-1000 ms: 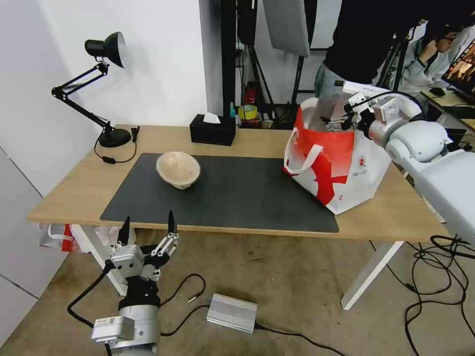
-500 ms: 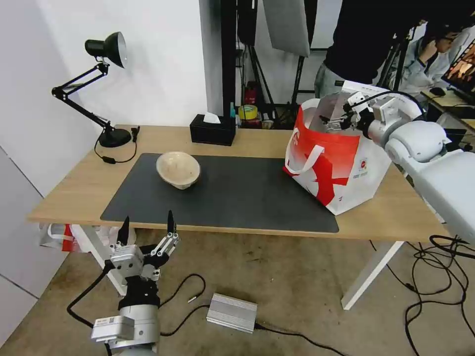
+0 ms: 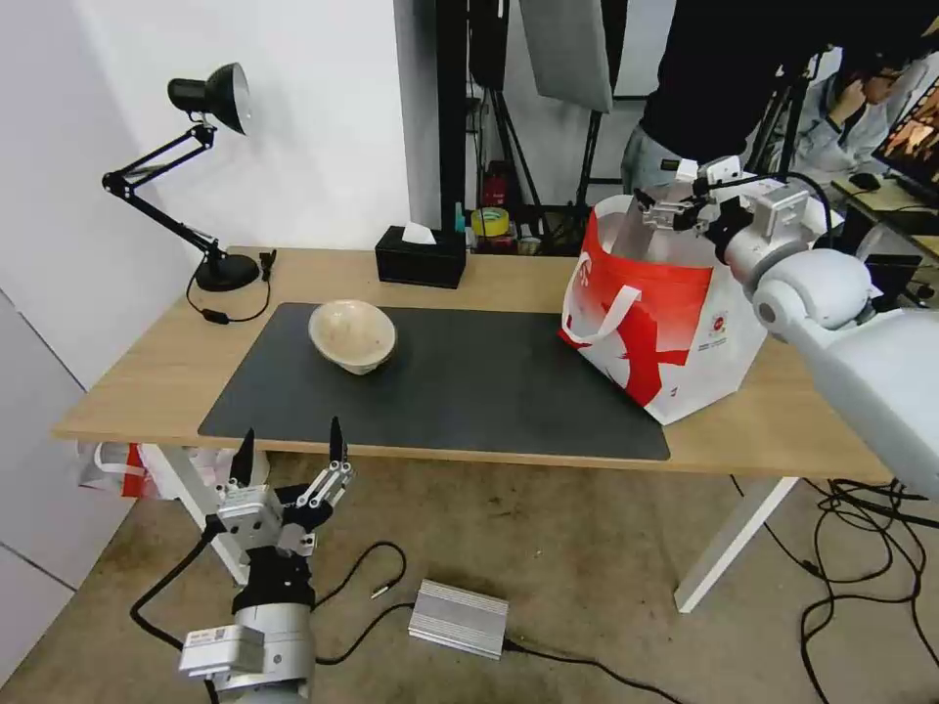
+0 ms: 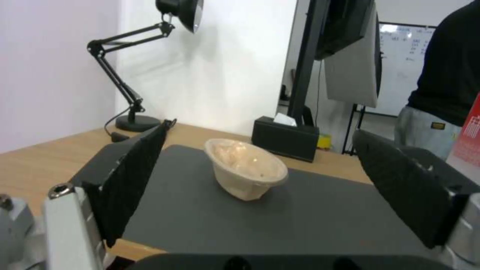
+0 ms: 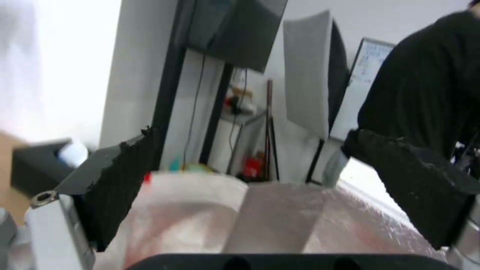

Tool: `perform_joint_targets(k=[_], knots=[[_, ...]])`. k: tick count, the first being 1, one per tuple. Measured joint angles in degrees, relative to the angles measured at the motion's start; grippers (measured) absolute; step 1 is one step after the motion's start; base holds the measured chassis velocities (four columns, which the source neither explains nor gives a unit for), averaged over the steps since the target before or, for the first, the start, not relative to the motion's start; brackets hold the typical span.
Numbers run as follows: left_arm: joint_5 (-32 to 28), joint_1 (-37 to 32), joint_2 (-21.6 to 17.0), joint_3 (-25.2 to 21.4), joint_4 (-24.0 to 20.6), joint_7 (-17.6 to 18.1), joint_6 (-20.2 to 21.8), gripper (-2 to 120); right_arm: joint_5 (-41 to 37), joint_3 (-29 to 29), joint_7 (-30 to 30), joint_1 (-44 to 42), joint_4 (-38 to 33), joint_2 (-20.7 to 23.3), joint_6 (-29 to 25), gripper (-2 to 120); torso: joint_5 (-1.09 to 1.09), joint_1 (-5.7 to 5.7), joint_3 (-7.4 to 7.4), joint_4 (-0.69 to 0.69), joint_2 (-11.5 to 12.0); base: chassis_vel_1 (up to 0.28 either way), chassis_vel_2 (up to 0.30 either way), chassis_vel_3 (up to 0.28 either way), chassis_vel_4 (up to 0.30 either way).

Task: Pick up the trash from the table and place it into the takeout bag.

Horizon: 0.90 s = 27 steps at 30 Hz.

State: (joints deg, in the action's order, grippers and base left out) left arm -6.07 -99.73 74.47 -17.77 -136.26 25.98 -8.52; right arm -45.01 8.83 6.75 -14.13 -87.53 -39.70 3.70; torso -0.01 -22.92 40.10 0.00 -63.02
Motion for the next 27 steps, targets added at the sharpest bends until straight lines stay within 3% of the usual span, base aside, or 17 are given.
perform_joint_targets(k=[8,19,27], knots=[[0.0,-0.2,0.0,-0.1,-0.4,0.1,0.0,100,-0.2,-2.6,6.2,-4.9,-6.3,0.8,-6.0,100,0.01,0.0,0.0,-0.01,0.0,0.0,0.0,0.0,0.0],[0.1,-1.1,0.9,-1.7,-1.6,0.3,-0.1,100,-2.3,-3.4,12.7,-8.8,-16.3,0.6,-8.6,100,0.0,0.0,0.0,0.0,0.0,0.0,0.0,0.0,0.0],[0.3,-2.2,1.7,-2.8,-2.8,0.5,-0.1,100,-0.5,-6.5,16.9,-16.3,-25.6,0.5,-10.2,100,0.01,0.0,0.0,0.01,0.0,0.0,0.0,0.0,0.0]])
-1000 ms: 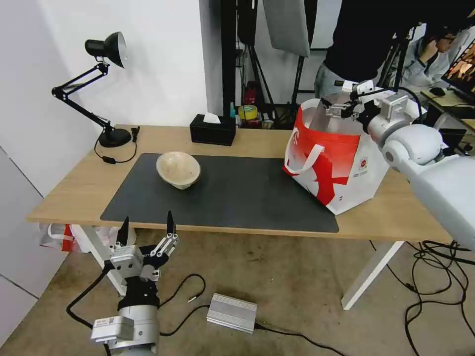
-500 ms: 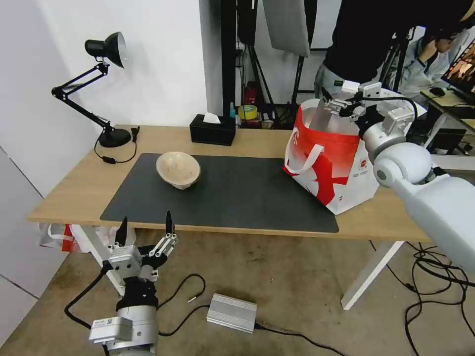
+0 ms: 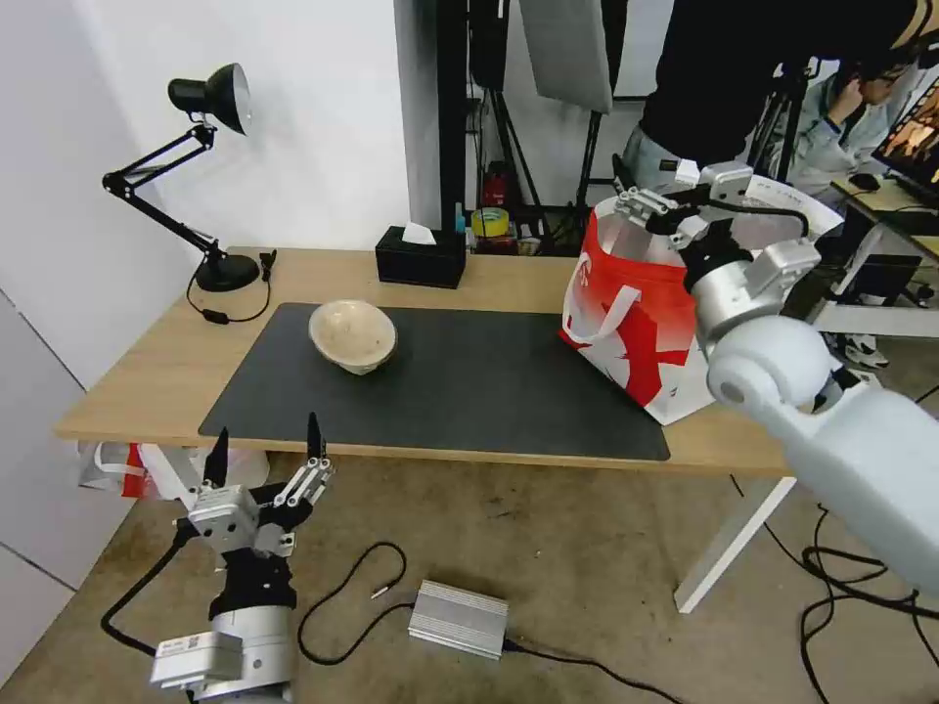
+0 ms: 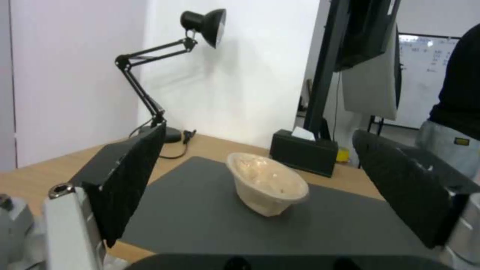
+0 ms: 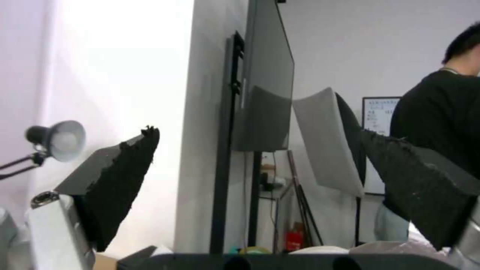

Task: Pick up the trash from the table and place it into the takeout bag.

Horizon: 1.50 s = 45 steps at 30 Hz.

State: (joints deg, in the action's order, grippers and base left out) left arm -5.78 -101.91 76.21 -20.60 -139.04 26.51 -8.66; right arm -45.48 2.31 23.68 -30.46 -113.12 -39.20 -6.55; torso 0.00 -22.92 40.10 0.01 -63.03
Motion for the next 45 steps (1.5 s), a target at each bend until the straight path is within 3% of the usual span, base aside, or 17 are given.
perform_joint_targets(k=[17,21,27,32,34,39,45], knots=[[0.5,-0.2,0.3,-0.2,-0.3,0.0,0.0,100,9.1,-16.7,2.1,-26.2,-15.6,-1.4,0.9,100,0.0,0.01,0.0,0.0,0.0,0.0,0.0,0.0,0.0],[0.5,-0.1,0.4,-0.1,-0.3,0.0,0.0,100,15.7,-20.8,2.7,-36.2,-18.9,-4.6,1.4,100,0.0,0.01,0.0,-0.02,0.0,0.0,0.0,0.0,0.0],[0.3,0.2,0.0,-0.1,-0.3,0.0,0.0,100,21.3,-23.5,2.9,-44.6,-21.0,-9.1,0.7,100,0.0,0.01,0.0,-0.02,0.0,0.0,0.0,0.0,0.0],[0.2,0.3,-0.3,0.0,-0.3,0.1,0.0,100,25.3,-26.3,2.7,-50.8,-22.5,-14.0,0.2,100,-0.01,0.0,0.0,-0.01,0.0,0.0,0.0,0.0,0.0],[0.1,0.5,-0.3,0.2,-0.3,0.1,0.0,100,27.9,-27.6,2.2,-55.6,-23.3,-17.9,-0.8,100,-0.01,0.0,0.0,0.0,0.0,0.0,0.0,0.0,0.0],[0.0,0.8,-0.7,0.3,-0.3,0.1,0.0,100,32.9,-28.4,1.3,-62.4,-23.7,-23.9,-3.0,100,0.0,0.0,0.0,-0.02,0.0,0.0,0.0,0.0,0.0],[-0.1,0.8,-1.0,0.4,-0.4,0.1,0.0,100,36.8,-27.3,0.8,-66.4,-23.8,-27.8,-4.6,100,-0.01,0.0,0.0,-0.01,0.0,0.0,0.0,0.0,0.0]])
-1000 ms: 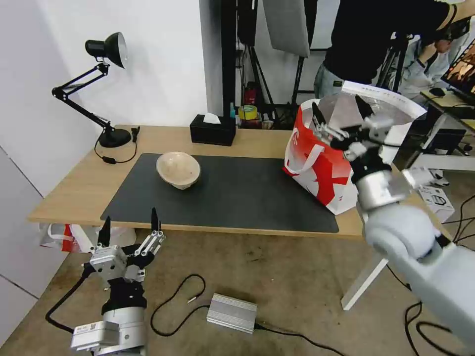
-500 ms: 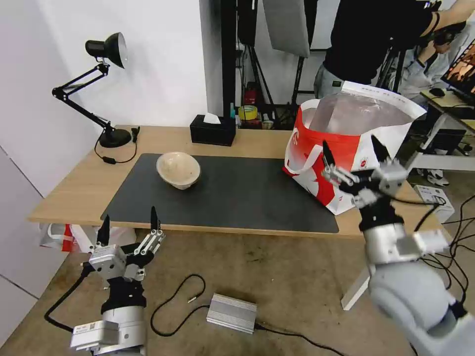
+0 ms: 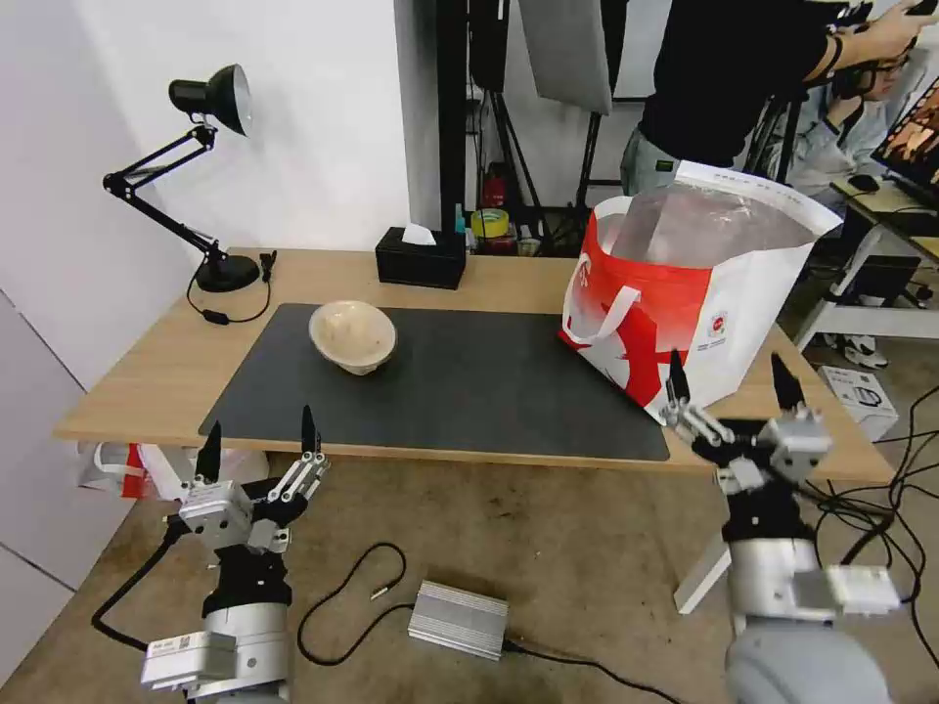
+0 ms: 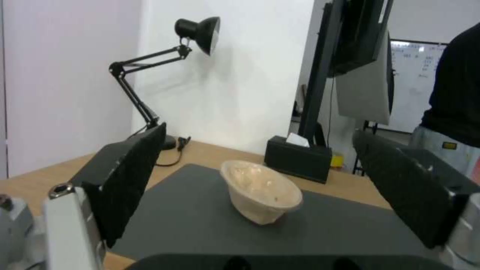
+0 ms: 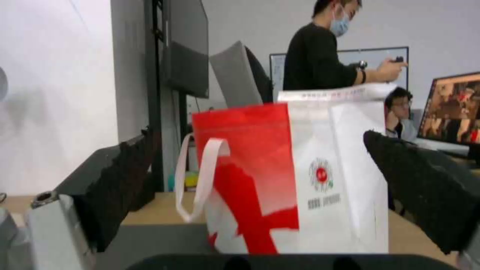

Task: Pick up the trash from the table and place it into the takeout bag.

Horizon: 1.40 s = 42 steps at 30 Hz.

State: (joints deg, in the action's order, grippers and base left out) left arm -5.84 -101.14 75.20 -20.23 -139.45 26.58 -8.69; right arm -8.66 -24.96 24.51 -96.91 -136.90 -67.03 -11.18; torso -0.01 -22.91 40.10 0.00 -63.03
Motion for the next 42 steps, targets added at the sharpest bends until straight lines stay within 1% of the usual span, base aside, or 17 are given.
perform_joint_targets(k=[5,12,21,28,42], knots=[[0.0,-0.3,-0.3,0.0,-0.4,0.0,0.0,100,1.7,1.4,-0.4,-1.8,0.0,-1.7,-0.8,100,0.0,0.0,0.0,0.01,0.0,0.0,0.0,0.0,0.0],[-0.1,-0.4,-0.3,0.0,-0.6,0.0,0.0,100,5.4,5.1,-0.9,-4.7,0.9,-4.0,-1.7,100,0.0,0.0,0.0,0.0,0.0,0.0,0.0,0.0,0.0],[-0.1,-0.5,-0.3,-0.3,-0.7,0.0,-0.1,100,9.4,9.0,-1.3,-7.4,2.7,-6.0,-2.9,100,0.0,0.0,0.0,0.0,0.0,0.0,0.0,0.0,0.0],[0.3,-1.0,-0.2,-0.5,-0.8,0.2,0.0,100,11.4,10.3,-1.5,-8.2,4.0,-6.9,-3.5,100,0.01,0.0,0.0,0.0,0.0,0.0,0.0,0.0,0.0],[1.3,-3.1,0.3,0.2,-0.5,1.2,2.7,100,13.0,11.4,-1.1,-9.2,4.9,-7.3,-3.5,100,0.01,0.0,0.0,0.0,0.0,0.0,0.0,0.0,0.0]])
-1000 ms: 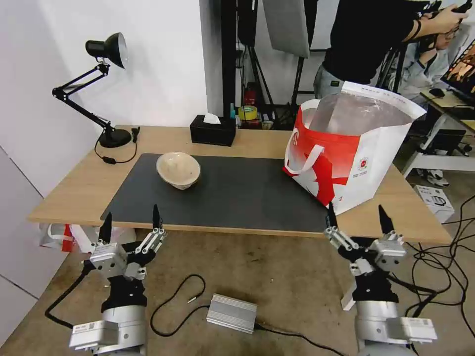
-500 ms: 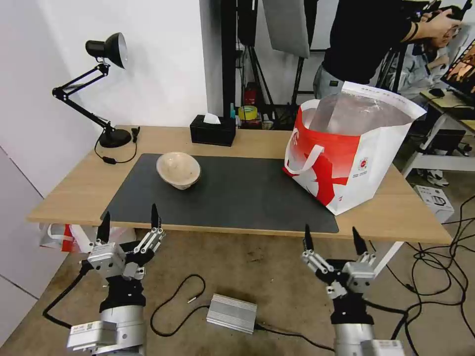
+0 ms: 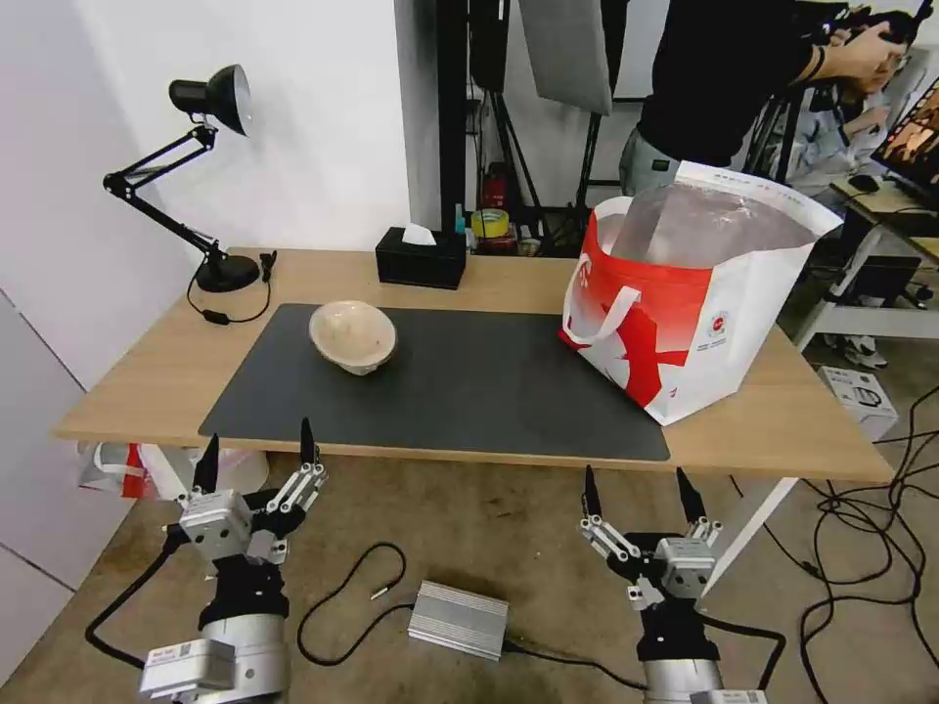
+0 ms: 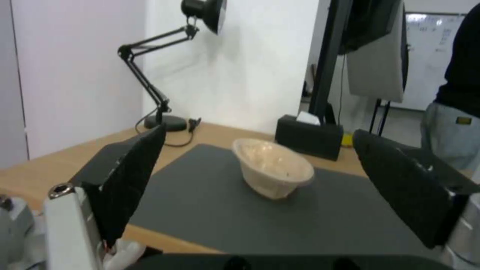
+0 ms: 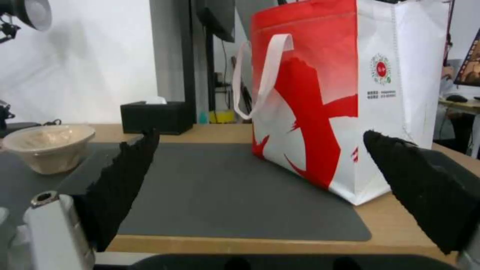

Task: Pick up the trash from the table and place it into the takeout bag.

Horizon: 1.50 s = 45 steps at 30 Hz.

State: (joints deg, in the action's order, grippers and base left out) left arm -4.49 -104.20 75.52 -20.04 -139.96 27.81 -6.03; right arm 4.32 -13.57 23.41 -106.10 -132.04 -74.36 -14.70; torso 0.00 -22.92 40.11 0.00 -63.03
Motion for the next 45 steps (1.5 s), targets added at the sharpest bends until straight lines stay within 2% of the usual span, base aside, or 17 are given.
perform_joint_targets(k=[23,31,34,36,37,38,39,40,43,45], knots=[[1.6,-1.0,0.4,1.0,0.4,0.2,-0.1,100,0.1,-0.1,0.3,0.2,0.3,-0.7,0.1,100,0.0,-0.01,0.01,0.0,0.0,0.0,0.0,0.0,0.0],[-0.4,-0.3,-0.8,0.4,-0.5,1.1,-0.9,100,0.1,-0.1,0.3,0.2,0.3,-0.7,0.2,100,0.0,-0.01,0.01,0.0,0.0,0.0,0.0,0.0,0.0],[-5.0,0.8,-2.1,-0.2,-1.9,2.6,0.6,100,0.0,-0.1,0.3,0.2,0.3,-0.7,0.2,100,0.0,0.0,0.0,0.0,0.0,0.0,0.0,0.0,0.0],[-5.0,0.8,-2.1,-0.2,-1.9,2.6,0.6,100,0.0,-0.1,0.3,0.2,0.3,-0.7,0.2,100,0.0,0.0,0.0,0.0,0.0,0.0,0.0,0.0,0.0],[-11.4,2.0,-3.8,-0.9,-3.0,4.5,2.8,100,0.0,-0.1,0.3,0.2,0.3,-0.7,0.2,100,0.0,-0.01,0.0,0.0,0.0,0.0,0.0,0.0,0.0],[-14.7,2.7,-4.7,-1.1,-3.2,5.3,3.8,100,0.0,-0.1,0.3,0.2,0.3,-0.7,0.2,100,0.0,0.0,0.0,0.0,0.0,0.0,0.0,0.0,0.0],[-14.7,2.7,-4.7,-1.1,-3.2,5.3,3.8,100,0.0,-0.1,0.3,0.2,0.3,-0.7,0.2,100,0.0,0.0,0.0,0.0,0.0,0.0,0.0,0.0,0.0],[-19.3,3.6,-5.6,-1.3,-3.3,6.5,4.7,100,0.0,-0.1,0.3,0.2,0.3,-0.7,0.2,100,-0.01,-0.01,0.0,0.0,0.0,0.0,0.0,0.0,0.0],[-25.4,4.9,-6.6,-1.6,-3.3,7.6,5.1,100,0.0,-0.1,0.3,0.2,0.3,-0.7,0.2,100,0.0,-0.01,0.0,0.0,0.0,0.0,0.0,0.0,0.0],[-27.0,5.5,-6.7,-1.6,-3.3,7.9,5.1,100,0.0,-0.1,0.3,0.2,0.3,-0.7,0.2,100,0.0,-0.01,0.0,0.0,0.0,0.0,0.0,0.0,0.0]])
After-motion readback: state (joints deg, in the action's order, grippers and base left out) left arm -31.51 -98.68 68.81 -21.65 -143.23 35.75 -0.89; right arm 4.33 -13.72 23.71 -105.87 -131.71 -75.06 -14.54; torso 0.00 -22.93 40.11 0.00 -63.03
